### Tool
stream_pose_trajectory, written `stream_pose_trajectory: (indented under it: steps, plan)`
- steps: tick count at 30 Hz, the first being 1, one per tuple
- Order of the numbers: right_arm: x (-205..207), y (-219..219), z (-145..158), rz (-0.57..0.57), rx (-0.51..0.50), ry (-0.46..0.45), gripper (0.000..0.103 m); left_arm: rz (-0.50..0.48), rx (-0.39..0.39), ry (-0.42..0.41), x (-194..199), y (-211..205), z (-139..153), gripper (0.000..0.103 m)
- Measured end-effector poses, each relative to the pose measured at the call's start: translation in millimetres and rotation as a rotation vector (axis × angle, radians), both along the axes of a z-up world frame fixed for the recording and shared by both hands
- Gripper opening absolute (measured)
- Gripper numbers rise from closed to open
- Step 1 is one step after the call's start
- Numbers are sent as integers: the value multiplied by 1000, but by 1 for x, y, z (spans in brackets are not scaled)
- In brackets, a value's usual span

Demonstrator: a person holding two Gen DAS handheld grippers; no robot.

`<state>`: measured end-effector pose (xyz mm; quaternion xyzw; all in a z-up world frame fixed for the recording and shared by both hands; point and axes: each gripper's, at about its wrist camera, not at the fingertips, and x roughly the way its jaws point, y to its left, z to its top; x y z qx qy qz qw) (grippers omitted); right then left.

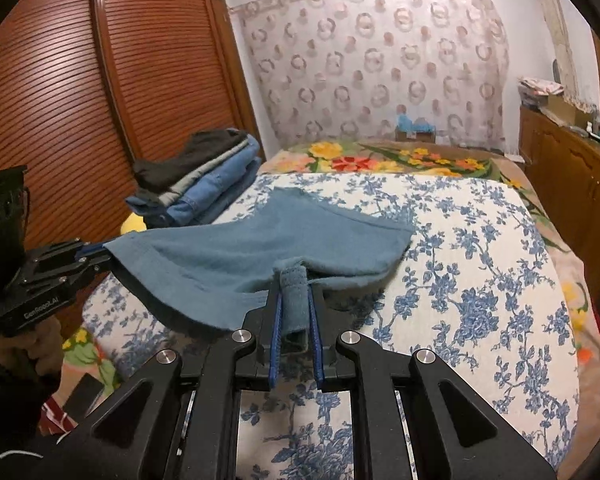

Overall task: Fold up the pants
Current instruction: 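Lift the hem end with both tools and fold it over toward the waistband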

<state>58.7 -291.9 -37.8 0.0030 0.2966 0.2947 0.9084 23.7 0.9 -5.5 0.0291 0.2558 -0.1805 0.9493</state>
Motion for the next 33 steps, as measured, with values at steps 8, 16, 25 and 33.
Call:
stream_pose_trajectory:
  steps: [8,16,25,33]
  plan:
    - [-13,-8,10,1,16,-14,10,-17,-8,-24,-12,-3,12,6]
    - [-22,-13,20,0,23,-33,10,-22,-1,-52,-22,-3,25,6]
    - [-35,-12,35,17,12,-72,10,-30,7,-80,-32,-6,36,6]
    - [-28,-10,24,12,-10,-51,10,-18,16,-22,-16,-5,16,6]
